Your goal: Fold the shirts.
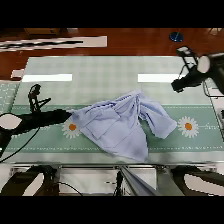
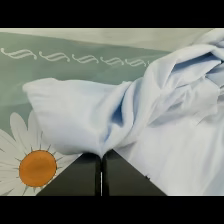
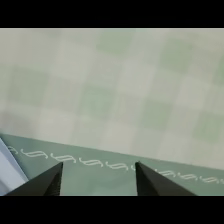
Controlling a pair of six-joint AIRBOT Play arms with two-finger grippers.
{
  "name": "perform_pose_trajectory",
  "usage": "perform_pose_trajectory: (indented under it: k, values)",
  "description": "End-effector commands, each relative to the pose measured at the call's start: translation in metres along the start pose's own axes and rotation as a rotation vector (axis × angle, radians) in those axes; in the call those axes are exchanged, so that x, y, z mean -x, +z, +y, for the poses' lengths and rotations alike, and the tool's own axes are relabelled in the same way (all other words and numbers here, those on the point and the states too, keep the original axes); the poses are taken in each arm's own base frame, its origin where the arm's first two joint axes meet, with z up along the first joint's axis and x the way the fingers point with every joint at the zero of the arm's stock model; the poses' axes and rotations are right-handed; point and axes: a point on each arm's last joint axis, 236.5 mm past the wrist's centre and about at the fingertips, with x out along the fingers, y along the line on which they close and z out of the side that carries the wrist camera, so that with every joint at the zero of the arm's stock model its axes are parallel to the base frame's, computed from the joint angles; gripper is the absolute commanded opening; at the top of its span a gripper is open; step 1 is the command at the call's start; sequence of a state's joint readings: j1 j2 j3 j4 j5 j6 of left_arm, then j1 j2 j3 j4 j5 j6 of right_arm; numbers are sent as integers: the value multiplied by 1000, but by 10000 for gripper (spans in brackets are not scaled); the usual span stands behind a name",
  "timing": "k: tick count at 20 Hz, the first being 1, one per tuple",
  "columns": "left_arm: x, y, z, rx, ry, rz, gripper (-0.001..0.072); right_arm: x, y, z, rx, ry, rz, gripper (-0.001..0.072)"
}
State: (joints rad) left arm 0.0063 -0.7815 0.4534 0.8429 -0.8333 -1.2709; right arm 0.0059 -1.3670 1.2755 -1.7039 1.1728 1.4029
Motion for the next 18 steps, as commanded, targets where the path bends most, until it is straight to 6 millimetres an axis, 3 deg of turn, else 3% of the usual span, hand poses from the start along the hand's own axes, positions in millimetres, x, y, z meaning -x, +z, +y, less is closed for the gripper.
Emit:
perform_pose_trajectory:
  k: [1,4,7,11,18]
  values:
    - [0,-5,3,-25,10,21,23,4,-9,-3,-256,300,-28,540]
    - [0,-5,3,-24,10,22,23,12,7,0,-323,444,-112,553]
    - [0,-6,2,-24,9,26,23,-2,8,16,-308,526,-87,551]
    - [0,-19,-1,-24,-8,81,23,-16,1,63,-267,776,-3,543]
    - [1,-23,-2,-23,-12,95,23,-49,-18,83,-264,832,126,543]
